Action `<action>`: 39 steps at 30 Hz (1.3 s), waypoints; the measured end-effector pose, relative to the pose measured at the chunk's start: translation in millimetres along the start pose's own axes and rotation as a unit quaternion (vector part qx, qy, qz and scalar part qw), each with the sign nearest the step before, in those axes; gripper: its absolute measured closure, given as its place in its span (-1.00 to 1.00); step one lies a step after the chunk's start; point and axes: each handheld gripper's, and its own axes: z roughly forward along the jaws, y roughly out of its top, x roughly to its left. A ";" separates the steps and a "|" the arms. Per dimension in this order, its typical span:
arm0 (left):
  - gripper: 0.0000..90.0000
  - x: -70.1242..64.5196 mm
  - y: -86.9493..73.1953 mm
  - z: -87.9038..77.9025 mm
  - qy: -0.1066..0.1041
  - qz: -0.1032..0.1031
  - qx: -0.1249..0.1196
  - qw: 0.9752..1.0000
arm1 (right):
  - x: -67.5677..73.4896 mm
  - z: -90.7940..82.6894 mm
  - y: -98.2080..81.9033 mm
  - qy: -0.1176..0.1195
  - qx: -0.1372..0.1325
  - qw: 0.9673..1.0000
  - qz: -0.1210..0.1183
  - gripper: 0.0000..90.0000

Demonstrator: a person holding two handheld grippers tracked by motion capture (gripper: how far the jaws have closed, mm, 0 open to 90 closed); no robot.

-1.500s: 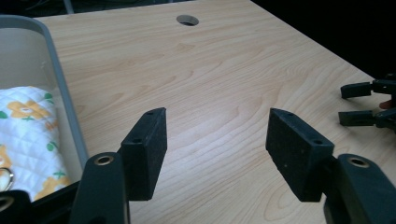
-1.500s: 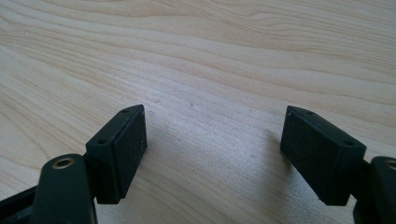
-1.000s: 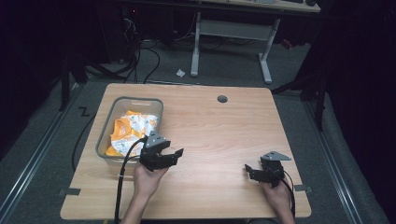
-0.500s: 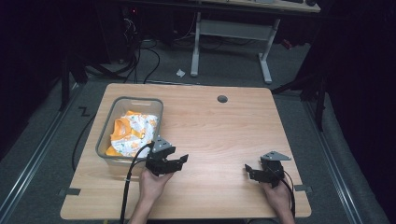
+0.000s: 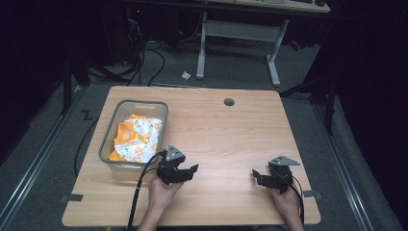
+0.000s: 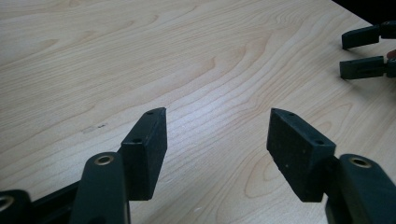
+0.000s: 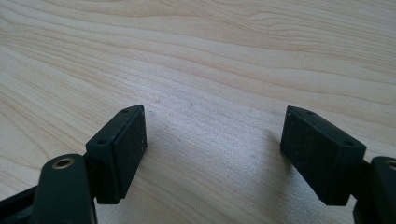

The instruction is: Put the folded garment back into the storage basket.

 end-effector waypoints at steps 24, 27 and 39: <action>-0.15 0.8 -18.6 26.5 0.034 0.003 0.019 0.999 | 0.0 0.0 0.0 0.000 0.000 1.000 0.000 -0.49; -0.16 0.1 -19.6 29.3 0.047 0.012 0.022 0.999 | 0.0 0.0 0.0 0.000 0.000 1.000 0.000 -0.49; -0.21 -5.5 -25.1 41.8 0.082 0.042 0.034 0.995 | -0.1 0.0 0.0 0.000 0.000 1.000 -0.001 -0.49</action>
